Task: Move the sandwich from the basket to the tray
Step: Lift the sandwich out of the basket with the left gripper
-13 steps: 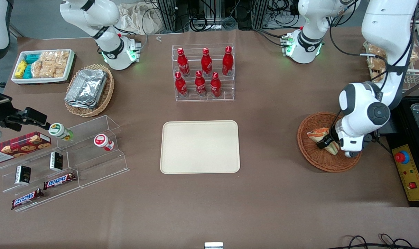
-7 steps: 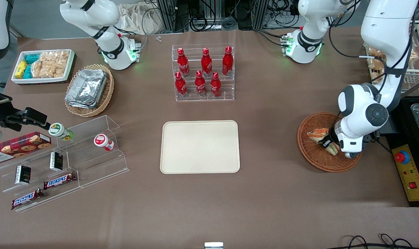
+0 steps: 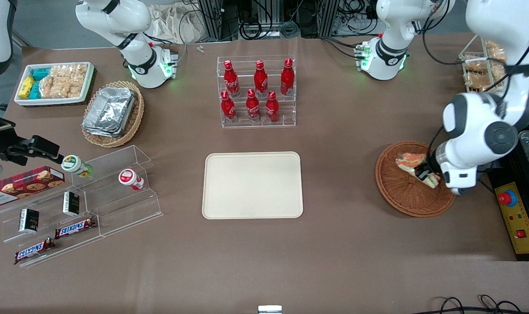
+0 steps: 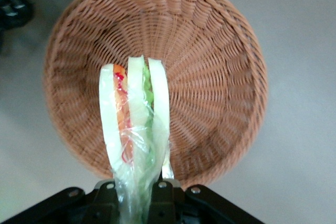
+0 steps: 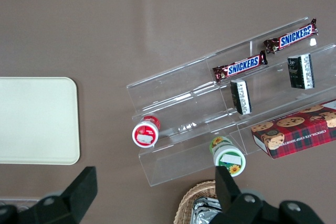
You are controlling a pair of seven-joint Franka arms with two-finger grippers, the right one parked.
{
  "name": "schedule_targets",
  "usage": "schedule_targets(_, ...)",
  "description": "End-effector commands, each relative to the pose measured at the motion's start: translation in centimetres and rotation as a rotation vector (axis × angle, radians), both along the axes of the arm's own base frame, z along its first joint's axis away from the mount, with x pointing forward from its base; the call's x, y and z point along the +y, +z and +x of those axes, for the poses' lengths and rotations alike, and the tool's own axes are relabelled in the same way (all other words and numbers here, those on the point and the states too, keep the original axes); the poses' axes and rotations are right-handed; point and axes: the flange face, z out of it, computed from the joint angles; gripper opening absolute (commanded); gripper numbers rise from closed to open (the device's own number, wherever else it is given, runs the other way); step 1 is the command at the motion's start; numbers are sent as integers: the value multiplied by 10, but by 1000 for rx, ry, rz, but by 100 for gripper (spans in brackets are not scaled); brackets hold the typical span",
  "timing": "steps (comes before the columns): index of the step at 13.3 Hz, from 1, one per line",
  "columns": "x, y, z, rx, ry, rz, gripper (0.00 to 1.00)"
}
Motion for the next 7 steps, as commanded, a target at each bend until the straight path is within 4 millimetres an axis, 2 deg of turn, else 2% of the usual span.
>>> schedule_targets(1, -50, 69, 15, 19, -46, 27, 4)
schedule_targets(2, -67, 82, 15, 22, -82, 23, 5)
schedule_targets(4, -91, 91, 10, 25, -158, 11, 20)
schedule_targets(7, -151, 93, 2, 5, -248, -42, 12)
